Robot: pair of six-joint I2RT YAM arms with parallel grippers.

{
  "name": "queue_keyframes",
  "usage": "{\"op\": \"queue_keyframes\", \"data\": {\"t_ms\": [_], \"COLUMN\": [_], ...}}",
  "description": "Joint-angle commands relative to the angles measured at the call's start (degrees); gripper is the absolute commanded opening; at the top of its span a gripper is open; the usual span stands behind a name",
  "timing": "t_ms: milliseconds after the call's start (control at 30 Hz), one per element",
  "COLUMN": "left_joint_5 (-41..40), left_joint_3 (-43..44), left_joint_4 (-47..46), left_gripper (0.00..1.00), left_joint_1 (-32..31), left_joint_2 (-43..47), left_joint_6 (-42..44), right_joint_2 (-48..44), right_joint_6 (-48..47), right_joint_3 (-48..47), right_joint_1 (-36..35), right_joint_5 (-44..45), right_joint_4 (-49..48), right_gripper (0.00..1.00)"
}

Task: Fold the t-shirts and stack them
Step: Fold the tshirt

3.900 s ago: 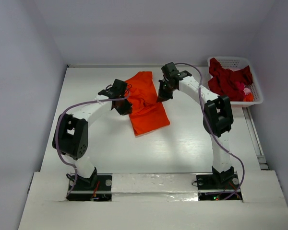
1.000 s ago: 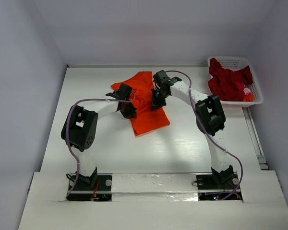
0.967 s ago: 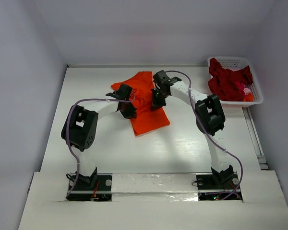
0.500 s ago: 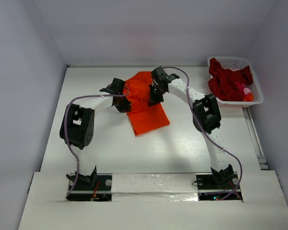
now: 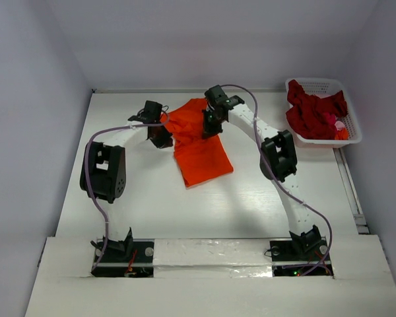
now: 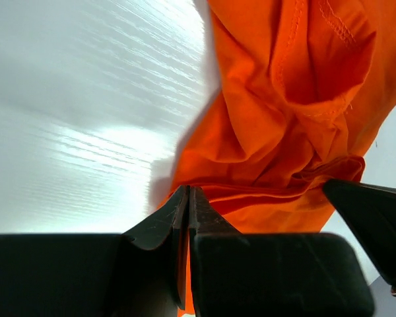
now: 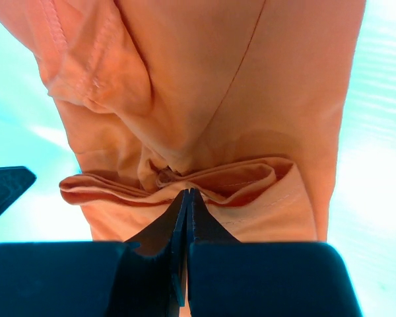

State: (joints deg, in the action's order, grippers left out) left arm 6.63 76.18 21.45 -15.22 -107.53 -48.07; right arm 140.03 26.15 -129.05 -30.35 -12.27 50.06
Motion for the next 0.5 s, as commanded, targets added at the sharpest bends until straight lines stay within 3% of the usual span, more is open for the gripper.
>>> {"op": "queue_keyframes", "data": {"t_ms": [0,167,200,267,300,367,400,433,467], "left_joint_5": [-1.3,-3.9,-5.2,-5.8,-6.1,-6.1,-5.8,-5.6,-5.1], "left_joint_3": [1.2,0.4,0.7,1.7,1.9,2.1,2.0,1.3,0.9], "left_joint_4": [1.6,1.6,1.8,2.3,2.5,2.5,2.1,1.7,0.2], "left_gripper": [0.0,0.03,0.05,0.22,0.28,0.49,0.58,0.73,0.8], "left_joint_1": [0.5,2.4,2.4,3.9,3.9,5.5,5.6,6.2,6.2], "left_joint_2": [5.7,12.6,13.5,15.3,15.8,17.2,17.7,18.5,18.9], "left_joint_6": [1.3,1.6,1.8,2.3,2.5,2.5,2.4,2.0,1.7], "right_joint_2": [-3.1,-7.7,-9.9,-12.2,-14.2,-15.4,-15.7,-15.8,-15.8], "right_joint_6": [-2.0,-2.6,-2.7,-2.9,-2.9,-2.9,-2.9,-2.9,-3.0], "right_joint_3": [-3.7,-2.8,-2.2,0.2,0.8,1.0,0.5,-0.2,-2.1], "right_joint_1": [0.2,0.2,0.2,0.7,0.7,1.3,2.0,2.9,2.9], "right_joint_5": [2.7,2.3,2.1,1.9,2.1,1.9,1.9,1.5,1.3], "right_joint_4": [1.4,1.3,1.1,-0.1,-0.5,-0.3,0.1,0.5,1.1], "right_gripper": [0.0,0.0,0.06,0.19,0.36,0.51,0.64,0.68,0.72]}}
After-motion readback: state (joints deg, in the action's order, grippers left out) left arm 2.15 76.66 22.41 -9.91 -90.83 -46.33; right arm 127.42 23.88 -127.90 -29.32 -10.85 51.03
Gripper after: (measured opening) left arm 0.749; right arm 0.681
